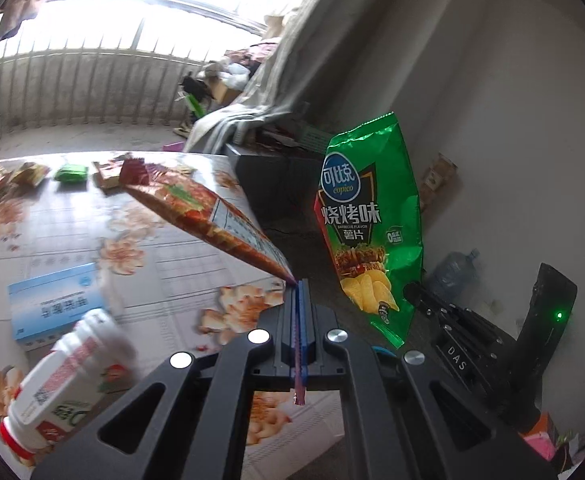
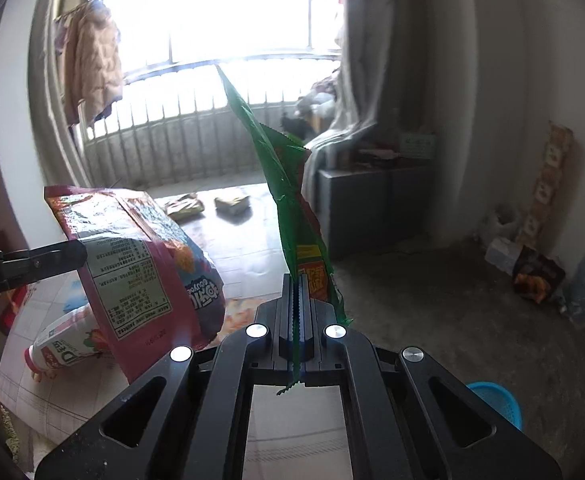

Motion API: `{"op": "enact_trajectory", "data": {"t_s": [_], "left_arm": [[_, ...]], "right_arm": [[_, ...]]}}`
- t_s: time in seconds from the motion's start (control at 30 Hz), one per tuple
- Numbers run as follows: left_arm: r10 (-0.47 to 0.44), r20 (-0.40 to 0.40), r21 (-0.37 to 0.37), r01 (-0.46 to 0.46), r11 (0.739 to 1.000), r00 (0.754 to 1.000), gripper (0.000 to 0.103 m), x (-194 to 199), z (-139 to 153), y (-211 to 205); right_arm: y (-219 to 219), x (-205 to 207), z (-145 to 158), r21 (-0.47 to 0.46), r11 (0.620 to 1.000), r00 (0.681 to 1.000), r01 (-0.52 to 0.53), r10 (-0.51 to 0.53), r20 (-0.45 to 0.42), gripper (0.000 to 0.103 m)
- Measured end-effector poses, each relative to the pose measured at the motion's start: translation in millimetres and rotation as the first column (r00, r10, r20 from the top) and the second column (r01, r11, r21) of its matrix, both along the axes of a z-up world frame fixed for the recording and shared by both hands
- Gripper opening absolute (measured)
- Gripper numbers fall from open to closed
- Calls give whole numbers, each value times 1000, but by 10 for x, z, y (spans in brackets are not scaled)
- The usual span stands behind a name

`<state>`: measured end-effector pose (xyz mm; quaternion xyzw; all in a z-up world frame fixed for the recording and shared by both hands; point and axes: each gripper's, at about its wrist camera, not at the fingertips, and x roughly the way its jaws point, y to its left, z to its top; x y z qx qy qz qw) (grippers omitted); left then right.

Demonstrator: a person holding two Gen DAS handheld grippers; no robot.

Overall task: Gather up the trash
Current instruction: 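Lift the orange bag with the left gripper while the right gripper lifts the green bag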

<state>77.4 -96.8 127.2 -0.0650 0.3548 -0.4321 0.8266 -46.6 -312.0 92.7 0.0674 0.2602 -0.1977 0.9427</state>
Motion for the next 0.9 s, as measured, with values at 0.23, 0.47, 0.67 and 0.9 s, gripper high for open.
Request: {"op": "enact_trajectory", "data": {"t_s": [0.23,0.47,0.67,0.9], "left_arm": [[-182,13,24,182,983,983,1,-282,36,-846],[-395,-63,91,400,912,916,1,-634,-223,-2014],[-505,-162,171,528,832,848,1,-929,-747,-3006],[-550,-278,284,615,736,787,1,-1215,-1568,-4005]], "right_arm": [[-654,-639,-85,10,979,979,202,-202,0,0],[-1302,-1266,-466,30,909,907,416,-413,-82,0],[-1853,-1654,-1078,152,836,847,527,-501,-179,0],[-2208,-1825,-1564,230,762,793,606,-555,-251,0]]}}
